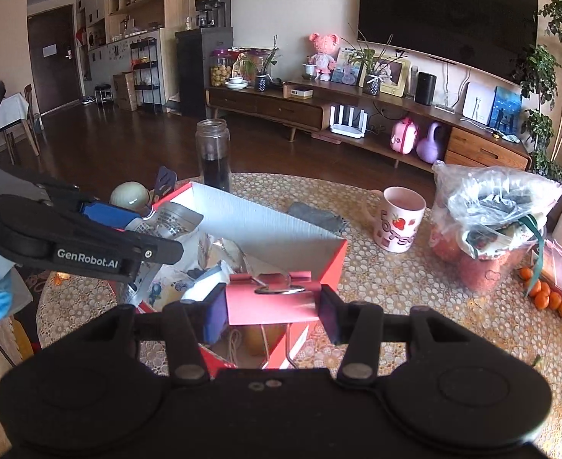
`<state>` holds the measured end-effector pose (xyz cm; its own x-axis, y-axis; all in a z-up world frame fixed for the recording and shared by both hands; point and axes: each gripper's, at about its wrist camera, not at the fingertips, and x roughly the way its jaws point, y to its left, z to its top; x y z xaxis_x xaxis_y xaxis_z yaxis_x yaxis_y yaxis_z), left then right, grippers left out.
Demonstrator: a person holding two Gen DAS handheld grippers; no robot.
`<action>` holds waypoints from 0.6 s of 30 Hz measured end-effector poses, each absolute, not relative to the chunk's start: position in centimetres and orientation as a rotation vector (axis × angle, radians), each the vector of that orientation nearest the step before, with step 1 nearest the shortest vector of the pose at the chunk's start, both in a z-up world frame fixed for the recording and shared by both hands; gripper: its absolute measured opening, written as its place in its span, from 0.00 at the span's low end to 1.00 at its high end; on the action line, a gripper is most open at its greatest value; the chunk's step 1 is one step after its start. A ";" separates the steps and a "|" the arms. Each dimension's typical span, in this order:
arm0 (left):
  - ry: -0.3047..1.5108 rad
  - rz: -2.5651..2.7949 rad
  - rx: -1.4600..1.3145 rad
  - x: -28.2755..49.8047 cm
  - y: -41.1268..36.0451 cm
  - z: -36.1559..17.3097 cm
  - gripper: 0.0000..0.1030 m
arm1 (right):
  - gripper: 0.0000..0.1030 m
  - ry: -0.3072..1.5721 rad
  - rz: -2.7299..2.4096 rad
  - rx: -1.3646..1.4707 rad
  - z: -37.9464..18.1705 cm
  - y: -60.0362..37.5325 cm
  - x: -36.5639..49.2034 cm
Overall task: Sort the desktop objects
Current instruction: 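Lower and release the white packet and pink clip into the shoebox with both tools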
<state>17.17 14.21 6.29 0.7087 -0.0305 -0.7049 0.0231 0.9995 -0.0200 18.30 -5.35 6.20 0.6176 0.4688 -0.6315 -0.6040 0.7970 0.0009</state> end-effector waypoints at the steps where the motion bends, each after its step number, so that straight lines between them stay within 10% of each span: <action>1: 0.788 -0.021 -0.011 17.5 14.8 6.2 0.54 | 0.47 0.661 0.627 -0.220 6.2 -4.9 18.6; 18: 0.901 0.074 -0.002 24.4 19.0 1.0 0.54 | 0.47 0.726 0.597 -0.259 1.4 1.3 25.6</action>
<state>24.41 19.02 0.99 0.6187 0.0636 -0.7830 -0.0655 0.9974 0.0293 25.64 1.28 1.38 0.5923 0.4196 -0.6879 -0.5935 0.8046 -0.0203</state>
